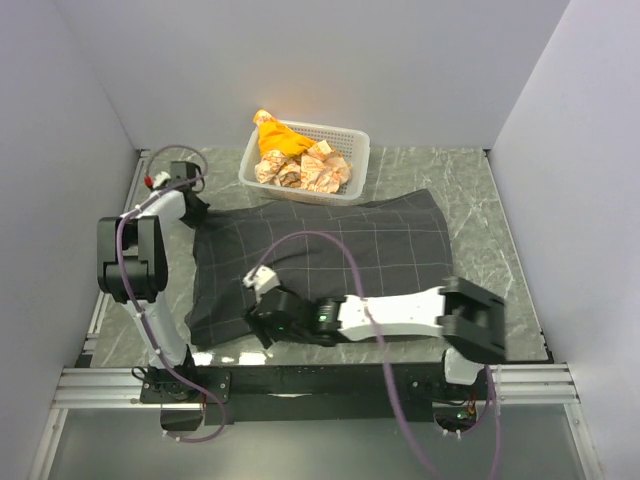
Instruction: Put the pillow into the pillowcase
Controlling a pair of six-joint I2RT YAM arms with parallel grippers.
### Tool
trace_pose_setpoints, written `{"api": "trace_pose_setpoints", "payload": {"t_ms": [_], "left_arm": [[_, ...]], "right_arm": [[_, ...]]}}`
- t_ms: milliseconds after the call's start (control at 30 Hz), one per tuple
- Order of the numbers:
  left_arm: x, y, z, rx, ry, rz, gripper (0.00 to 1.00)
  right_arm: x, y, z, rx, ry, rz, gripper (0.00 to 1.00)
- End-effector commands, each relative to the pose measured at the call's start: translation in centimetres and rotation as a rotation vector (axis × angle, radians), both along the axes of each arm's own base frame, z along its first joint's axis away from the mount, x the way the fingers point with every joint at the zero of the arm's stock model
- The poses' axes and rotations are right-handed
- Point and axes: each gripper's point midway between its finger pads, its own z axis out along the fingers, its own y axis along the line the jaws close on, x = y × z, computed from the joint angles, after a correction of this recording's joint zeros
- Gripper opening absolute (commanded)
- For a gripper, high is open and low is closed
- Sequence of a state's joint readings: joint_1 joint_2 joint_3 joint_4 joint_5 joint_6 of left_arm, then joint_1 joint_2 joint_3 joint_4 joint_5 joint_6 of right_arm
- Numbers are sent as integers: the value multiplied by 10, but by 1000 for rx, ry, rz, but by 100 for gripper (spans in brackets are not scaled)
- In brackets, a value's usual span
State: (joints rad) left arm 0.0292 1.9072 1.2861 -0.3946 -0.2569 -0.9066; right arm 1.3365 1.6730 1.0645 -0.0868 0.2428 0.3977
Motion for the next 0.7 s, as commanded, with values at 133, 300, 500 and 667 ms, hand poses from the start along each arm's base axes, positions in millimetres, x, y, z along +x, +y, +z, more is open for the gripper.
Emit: {"api": "trace_pose_setpoints", "payload": {"t_ms": [133,300,500,667], "left_arm": [[51,30,40,-8,-104,-38,1],[69,38,46,-30,-130,-30,1],[86,44,48,-21,-151,-41,1],[93,49,42,-18,-143,-49,1]], "right_arm": [[24,64,-22,-25,-104,13,73],[28,53,-33,-28,-111,-35,72],[23,52,-37,-39,-125,-33,68],[16,36,-49,-52,-111,-54,56]]}}
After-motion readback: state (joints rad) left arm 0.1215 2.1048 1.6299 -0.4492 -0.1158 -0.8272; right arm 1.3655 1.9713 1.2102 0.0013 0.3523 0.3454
